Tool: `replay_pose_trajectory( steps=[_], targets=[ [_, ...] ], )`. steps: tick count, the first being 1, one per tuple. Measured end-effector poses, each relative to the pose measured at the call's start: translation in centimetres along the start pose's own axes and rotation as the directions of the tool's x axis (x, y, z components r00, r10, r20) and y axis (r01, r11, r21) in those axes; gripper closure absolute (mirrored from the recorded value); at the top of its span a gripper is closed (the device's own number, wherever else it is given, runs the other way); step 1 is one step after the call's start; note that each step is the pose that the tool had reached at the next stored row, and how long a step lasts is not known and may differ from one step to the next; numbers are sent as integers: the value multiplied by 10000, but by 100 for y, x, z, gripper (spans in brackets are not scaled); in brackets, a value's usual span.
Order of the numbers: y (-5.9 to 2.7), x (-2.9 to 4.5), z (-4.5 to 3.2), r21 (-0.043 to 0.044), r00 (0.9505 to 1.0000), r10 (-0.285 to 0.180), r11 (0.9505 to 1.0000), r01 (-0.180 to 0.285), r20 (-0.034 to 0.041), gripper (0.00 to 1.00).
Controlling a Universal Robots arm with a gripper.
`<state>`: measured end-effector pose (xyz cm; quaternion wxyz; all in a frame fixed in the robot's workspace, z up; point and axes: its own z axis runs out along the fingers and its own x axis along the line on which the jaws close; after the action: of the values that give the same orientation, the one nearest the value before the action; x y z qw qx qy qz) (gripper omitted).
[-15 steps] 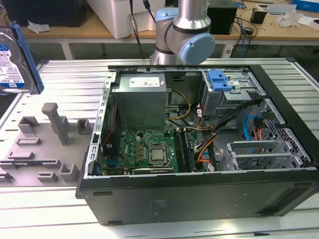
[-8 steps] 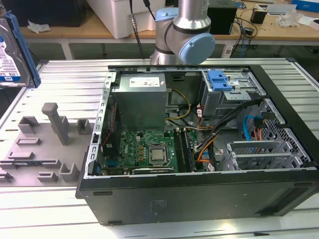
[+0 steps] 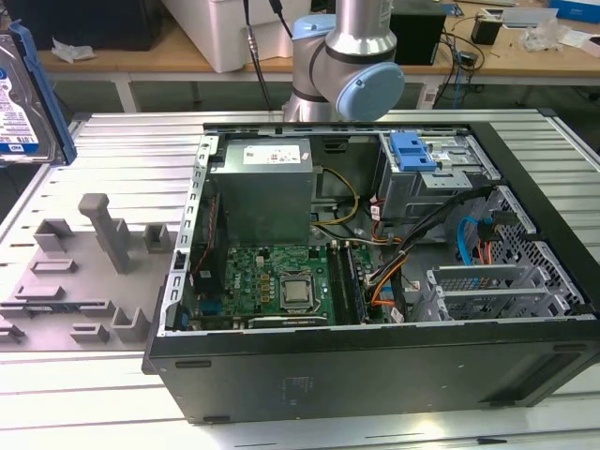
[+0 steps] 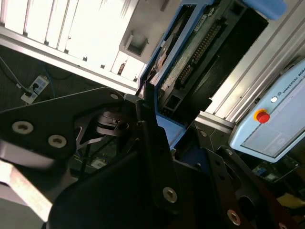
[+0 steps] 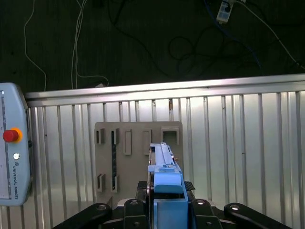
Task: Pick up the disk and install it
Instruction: 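Pick up the disk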
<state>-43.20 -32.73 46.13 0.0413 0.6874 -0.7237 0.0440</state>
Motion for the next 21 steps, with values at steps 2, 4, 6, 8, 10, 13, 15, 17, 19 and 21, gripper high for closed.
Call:
replay_pose_trajectory(
  steps=[2,4,6,8,10,13,15,17,19,21],
  targets=[
    [0,0,0,0,10000,0,10000,0,0,63],
    [0,0,0,1,10000,0,10000,0,0,63],
    [-7,0,-2,-1,10000,1,10000,-1,-1,63],
    [-22,0,-2,0,10000,-1,10000,1,1,63],
    [-40,0,-4,1,10000,0,10000,0,1,63],
    [-66,0,-8,1,10000,0,10000,0,1,63],
    [-87,-1,-14,0,10000,0,10000,0,1,63],
    [-111,-2,-18,0,10000,0,10000,0,1,63],
    [-137,-2,-22,0,10000,0,10000,0,0,63],
    [-166,-3,-25,0,10000,0,10000,0,1,63]
  ],
)
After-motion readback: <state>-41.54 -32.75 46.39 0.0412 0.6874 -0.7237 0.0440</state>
